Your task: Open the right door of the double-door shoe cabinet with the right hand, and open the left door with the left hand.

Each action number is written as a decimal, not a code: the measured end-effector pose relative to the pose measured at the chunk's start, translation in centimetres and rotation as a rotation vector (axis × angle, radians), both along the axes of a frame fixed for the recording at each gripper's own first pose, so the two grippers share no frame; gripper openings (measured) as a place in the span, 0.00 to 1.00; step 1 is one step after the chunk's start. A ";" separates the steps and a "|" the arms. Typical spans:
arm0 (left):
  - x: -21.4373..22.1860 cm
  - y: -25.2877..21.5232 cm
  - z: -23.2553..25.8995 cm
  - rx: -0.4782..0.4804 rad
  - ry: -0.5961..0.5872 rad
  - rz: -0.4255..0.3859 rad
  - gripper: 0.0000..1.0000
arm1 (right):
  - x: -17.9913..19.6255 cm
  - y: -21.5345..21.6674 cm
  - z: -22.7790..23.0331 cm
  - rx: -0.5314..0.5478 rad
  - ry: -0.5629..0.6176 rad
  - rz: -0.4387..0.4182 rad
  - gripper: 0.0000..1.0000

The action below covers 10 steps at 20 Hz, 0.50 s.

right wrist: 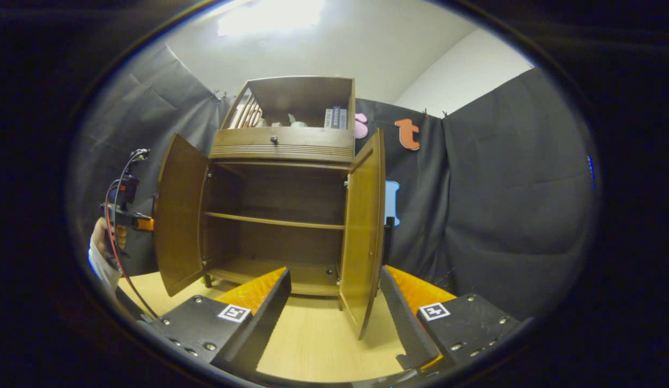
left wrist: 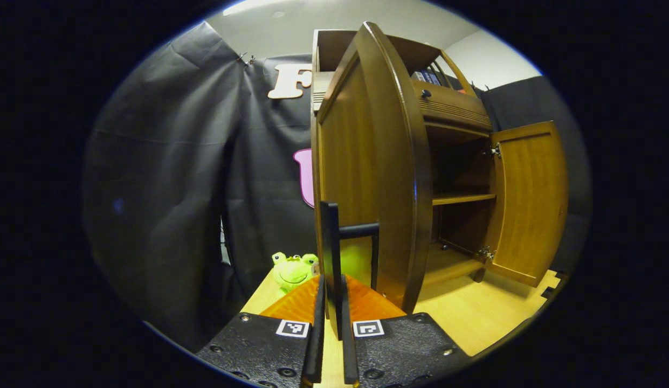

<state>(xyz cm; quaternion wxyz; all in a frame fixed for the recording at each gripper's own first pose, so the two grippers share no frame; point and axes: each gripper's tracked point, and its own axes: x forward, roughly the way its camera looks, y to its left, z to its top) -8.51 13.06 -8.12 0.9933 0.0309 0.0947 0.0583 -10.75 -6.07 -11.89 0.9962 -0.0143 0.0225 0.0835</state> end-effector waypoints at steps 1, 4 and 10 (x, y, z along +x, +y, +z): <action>0.0 0.5 -0.1 -0.007 -0.007 -0.008 0.11 | 0.1 0.4 0.0 0.000 0.001 0.003 0.98; -0.2 2.6 0.3 -0.010 -0.025 -0.029 0.16 | 0.4 1.6 0.2 0.005 0.006 0.015 0.98; -0.8 6.2 0.3 -0.028 -0.035 -0.036 0.71 | 0.6 4.3 0.7 0.001 0.007 0.056 0.98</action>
